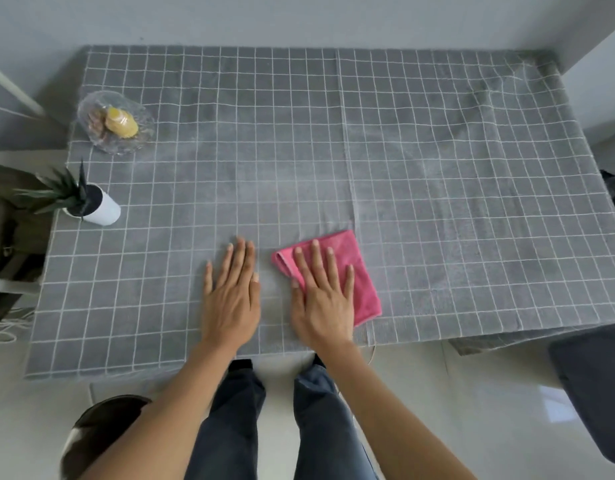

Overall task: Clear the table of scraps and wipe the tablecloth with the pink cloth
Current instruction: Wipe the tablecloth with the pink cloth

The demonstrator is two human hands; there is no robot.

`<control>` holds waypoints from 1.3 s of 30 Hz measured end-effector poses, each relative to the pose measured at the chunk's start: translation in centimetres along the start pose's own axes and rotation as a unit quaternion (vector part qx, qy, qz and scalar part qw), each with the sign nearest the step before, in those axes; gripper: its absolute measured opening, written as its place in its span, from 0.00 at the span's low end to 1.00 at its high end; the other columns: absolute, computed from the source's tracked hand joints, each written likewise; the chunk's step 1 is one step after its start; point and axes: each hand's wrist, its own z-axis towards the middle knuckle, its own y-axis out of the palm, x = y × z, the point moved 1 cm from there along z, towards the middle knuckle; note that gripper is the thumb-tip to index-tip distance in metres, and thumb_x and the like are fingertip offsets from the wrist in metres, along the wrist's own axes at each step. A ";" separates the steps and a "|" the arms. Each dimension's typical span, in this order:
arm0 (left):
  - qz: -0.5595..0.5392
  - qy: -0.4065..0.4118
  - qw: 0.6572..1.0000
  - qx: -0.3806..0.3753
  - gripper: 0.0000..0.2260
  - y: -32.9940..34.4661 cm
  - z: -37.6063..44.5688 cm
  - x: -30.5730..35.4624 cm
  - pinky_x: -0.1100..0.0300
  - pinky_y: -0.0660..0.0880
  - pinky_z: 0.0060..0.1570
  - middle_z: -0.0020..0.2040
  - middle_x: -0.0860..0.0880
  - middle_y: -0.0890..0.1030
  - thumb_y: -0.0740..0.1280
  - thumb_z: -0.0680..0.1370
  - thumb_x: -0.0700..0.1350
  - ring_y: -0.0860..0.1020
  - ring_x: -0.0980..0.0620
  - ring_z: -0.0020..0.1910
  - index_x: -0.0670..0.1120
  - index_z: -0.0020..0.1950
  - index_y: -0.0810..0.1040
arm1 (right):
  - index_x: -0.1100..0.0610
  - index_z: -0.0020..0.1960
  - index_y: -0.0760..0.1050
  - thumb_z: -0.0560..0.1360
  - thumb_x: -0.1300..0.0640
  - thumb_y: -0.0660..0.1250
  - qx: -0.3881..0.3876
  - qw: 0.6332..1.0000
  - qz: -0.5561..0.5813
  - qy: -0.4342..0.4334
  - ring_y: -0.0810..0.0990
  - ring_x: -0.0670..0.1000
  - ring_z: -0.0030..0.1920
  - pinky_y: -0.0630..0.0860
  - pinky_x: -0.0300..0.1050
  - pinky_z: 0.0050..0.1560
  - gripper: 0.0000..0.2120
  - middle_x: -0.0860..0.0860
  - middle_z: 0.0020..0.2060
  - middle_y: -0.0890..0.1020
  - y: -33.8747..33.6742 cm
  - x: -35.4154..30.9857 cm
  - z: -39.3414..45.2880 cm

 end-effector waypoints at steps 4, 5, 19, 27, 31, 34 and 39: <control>0.005 0.000 1.000 -0.007 0.24 0.0 0.0 0.1 0.48 0.42 0.75 0.79 0.51 0.48 0.40 0.82 0.51 0.44 0.54 0.77 0.47 0.78 0.47 | 0.41 0.77 0.46 0.79 0.45 0.43 0.021 1.000 -0.013 0.000 0.39 0.46 0.77 0.38 0.56 0.75 0.26 0.42 0.77 0.46 -1.3 3.6 0.4; 0.004 0.000 1.000 -0.008 0.24 0.0 -0.1 0.1 0.48 0.41 0.75 0.79 0.51 0.47 0.39 0.82 0.51 0.44 0.54 0.77 0.47 0.78 0.46 | 0.41 0.77 0.44 0.79 0.45 0.42 0.028 0.999 -0.016 0.035 0.38 0.46 0.76 0.37 0.56 0.75 0.26 0.42 0.77 0.45 -1.9 5.2 0.6; 0.004 -0.007 1.000 -0.006 0.25 -0.7 -3.0 -2.4 0.48 0.41 0.75 0.78 0.50 0.49 0.40 0.81 0.51 0.46 0.52 0.77 0.46 0.78 0.47 | 0.43 0.76 0.38 0.77 0.45 0.42 0.024 0.991 0.008 0.132 0.34 0.51 0.76 0.32 0.59 0.73 0.29 0.47 0.76 0.38 0.0 -0.7 -2.5; 0.013 -0.006 1.000 -0.006 0.24 -0.7 -3.3 -2.5 0.47 0.45 0.75 0.78 0.49 0.50 0.41 0.82 0.50 0.47 0.52 0.77 0.45 0.78 0.48 | 0.45 0.78 0.50 0.80 0.49 0.48 0.004 0.999 -0.007 -0.035 0.44 0.49 0.77 0.41 0.57 0.75 0.26 0.46 0.77 0.50 1.8 -3.1 -4.4; 0.009 -0.004 1.000 -0.008 0.24 -0.9 -3.4 -2.4 0.47 0.43 0.75 0.78 0.50 0.48 0.39 0.82 0.50 0.46 0.52 0.77 0.46 0.78 0.46 | 0.43 0.77 0.41 0.79 0.48 0.43 -0.013 0.998 -0.058 0.005 0.37 0.50 0.76 0.37 0.58 0.75 0.28 0.45 0.77 0.42 0.2 1.7 -3.6; 0.008 -0.004 1.000 -0.010 0.24 -0.9 -3.4 -2.5 0.47 0.42 0.75 0.78 0.50 0.46 0.39 0.82 0.50 0.45 0.52 0.77 0.46 0.78 0.44 | 0.42 0.76 0.36 0.80 0.45 0.39 0.001 0.992 -0.067 0.107 0.34 0.49 0.76 0.37 0.58 0.75 0.26 0.45 0.76 0.38 -2.1 7.7 -3.0; 0.007 -0.007 1.000 -0.013 0.25 -0.9 -3.4 -2.5 0.46 0.44 0.75 0.78 0.50 0.48 0.38 0.82 0.50 0.46 0.51 0.77 0.46 0.78 0.46 | 0.41 0.74 0.35 0.78 0.43 0.35 0.034 0.987 -0.035 0.152 0.37 0.47 0.76 0.36 0.55 0.75 0.25 0.43 0.76 0.39 -3.5 9.9 -3.3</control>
